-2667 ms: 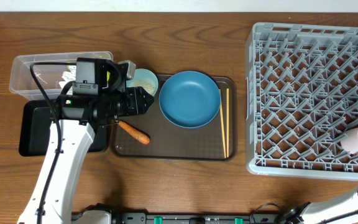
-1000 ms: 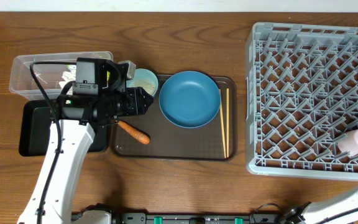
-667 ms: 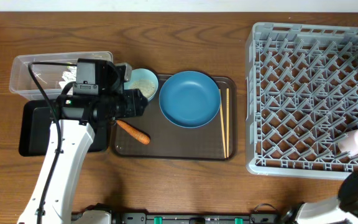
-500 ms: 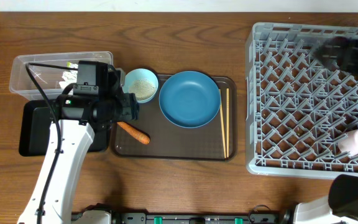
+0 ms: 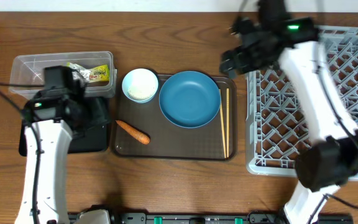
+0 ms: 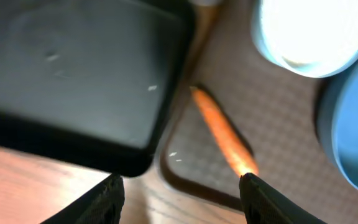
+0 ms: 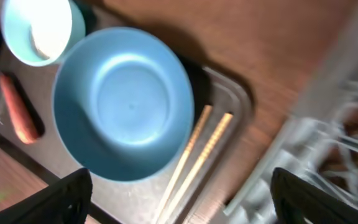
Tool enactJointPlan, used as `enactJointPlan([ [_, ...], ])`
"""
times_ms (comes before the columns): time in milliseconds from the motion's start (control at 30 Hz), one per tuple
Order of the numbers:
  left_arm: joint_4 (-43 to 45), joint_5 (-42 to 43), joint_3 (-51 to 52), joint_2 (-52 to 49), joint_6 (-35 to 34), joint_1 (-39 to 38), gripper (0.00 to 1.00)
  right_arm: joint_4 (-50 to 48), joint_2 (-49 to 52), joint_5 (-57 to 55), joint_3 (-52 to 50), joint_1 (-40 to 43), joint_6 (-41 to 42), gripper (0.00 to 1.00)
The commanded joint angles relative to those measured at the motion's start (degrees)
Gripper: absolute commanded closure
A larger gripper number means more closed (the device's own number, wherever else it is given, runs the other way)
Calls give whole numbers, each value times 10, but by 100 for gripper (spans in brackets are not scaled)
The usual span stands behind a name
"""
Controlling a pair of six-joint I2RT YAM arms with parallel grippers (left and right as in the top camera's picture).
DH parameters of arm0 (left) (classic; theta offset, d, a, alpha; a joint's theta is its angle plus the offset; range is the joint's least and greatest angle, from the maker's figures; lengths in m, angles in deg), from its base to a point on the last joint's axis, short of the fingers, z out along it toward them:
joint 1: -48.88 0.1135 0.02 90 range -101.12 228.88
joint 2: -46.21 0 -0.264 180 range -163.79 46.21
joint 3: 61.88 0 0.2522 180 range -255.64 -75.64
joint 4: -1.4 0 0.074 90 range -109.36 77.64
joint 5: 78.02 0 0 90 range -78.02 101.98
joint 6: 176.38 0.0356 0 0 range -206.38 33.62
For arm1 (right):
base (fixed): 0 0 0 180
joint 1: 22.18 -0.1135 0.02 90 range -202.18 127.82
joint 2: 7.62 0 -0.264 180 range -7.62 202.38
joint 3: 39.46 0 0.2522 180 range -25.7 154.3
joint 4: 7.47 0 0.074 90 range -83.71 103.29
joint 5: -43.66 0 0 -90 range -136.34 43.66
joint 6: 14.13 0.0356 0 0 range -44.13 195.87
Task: Sort waste into correct bins and load items into the dishwasher rack
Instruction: 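Reach the right gripper to the blue plate rim and grasp it, then lift the blue plate with the right gripper and carry it to the rack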
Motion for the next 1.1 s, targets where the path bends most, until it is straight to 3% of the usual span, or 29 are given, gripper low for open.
enactJointPlan([
  [0, -12, -8, -6, 8, -7, 46, 38, -4, 46, -71, -4, -31, 53, 14],
  [300, -19, -4, -6, 8, -10, 85, 37, -17, 160, -99, -4, -66, 100, 34],
  [400, -19, -4, -6, 8, -11, 85, 37, -16, 183, -100, -4, -70, 104, 49],
  [500, -19, -4, -6, 8, -11, 85, 37, -17, 200, -100, -4, -70, 105, 56],
  [533, -19, -4, -6, 8, -11, 85, 37, -17, 204, -99, -4, -70, 105, 61],
  [667, -19, -4, -6, 8, -11, 85, 37, -15, 207, -100, -4, -68, 105, 95],
  [700, -19, -4, -6, 8, -11, 85, 37, -14, 204, -100, -4, -67, 105, 99],
  [1067, -19, -3, -6, 8, -11, 85, 36, 2, 108, -144, 70, -19, 108, 99],
])
